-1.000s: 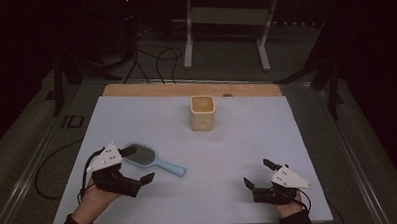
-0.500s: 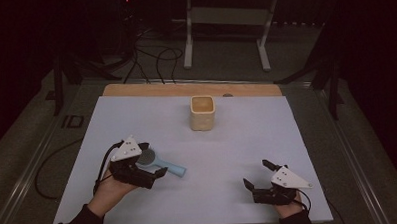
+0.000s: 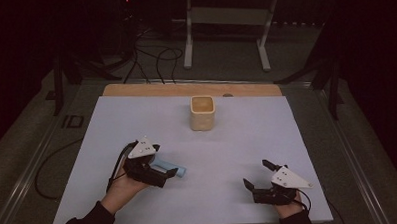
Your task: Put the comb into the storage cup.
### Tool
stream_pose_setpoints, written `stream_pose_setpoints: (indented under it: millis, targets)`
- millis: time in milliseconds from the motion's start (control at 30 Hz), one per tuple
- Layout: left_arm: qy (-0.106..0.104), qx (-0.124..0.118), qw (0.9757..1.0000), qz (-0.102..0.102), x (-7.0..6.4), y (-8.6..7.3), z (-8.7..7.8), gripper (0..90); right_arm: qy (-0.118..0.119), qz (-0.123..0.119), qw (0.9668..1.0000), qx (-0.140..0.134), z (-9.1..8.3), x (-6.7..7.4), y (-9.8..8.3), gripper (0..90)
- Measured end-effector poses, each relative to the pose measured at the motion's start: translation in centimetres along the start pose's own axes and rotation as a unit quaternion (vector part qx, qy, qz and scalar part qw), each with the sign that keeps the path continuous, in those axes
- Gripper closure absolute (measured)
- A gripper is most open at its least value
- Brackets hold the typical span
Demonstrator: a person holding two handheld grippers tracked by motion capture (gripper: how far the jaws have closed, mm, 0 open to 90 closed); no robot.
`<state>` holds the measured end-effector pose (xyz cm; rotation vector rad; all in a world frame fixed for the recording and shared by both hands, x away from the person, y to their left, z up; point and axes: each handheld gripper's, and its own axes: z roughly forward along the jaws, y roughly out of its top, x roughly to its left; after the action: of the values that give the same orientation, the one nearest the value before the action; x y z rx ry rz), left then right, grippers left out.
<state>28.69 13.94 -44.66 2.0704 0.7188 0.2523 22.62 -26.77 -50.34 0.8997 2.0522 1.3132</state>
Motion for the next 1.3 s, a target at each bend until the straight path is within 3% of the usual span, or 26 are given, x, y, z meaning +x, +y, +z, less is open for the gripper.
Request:
stream_pose_setpoints:
  millis: [233,333,367,533,600,800,1033,1300]
  targets:
    - [0.002,-0.003,1.0,-0.008,0.4,-0.3,1.1,10.4,0.001,-0.001,1.0,-0.001,0.0,0.0,0.1,9.0]
    - [0.01,0.006,0.9998,-0.018,0.6,-0.3,1.7,14.8,0.002,0.0,1.0,-0.001,0.0,0.0,0.1,9.0]
    - [0.005,0.01,0.9998,-0.018,0.6,-0.4,1.9,16.5,0.002,-0.003,1.0,-0.001,0.1,0.0,0.1,9.0]
    - [0.029,0.026,0.9991,-0.017,0.5,-0.4,2.9,24.3,0.003,0.0,1.0,0.0,0.1,0.0,0.0,9.0]
    - [0.026,0.029,0.9991,-0.017,0.5,-0.4,3.2,27.3,0.002,-0.001,1.0,0.002,0.1,0.0,0.0,9.0]
    - [0.024,0.038,0.9989,-0.013,0.3,-0.4,4.2,45.6,0.004,-0.001,1.0,0.003,0.1,0.1,0.0,9.0]
    - [0.038,0.049,0.9979,-0.02,0.3,-0.3,5.2,66.8,0.004,-0.001,1.0,0.002,0.2,0.0,0.0,9.0]
    - [0.032,0.06,0.9974,-0.023,0.4,-0.1,5.9,89.0,0.006,-0.002,1.0,0.003,0.2,0.0,-0.1,9.0]
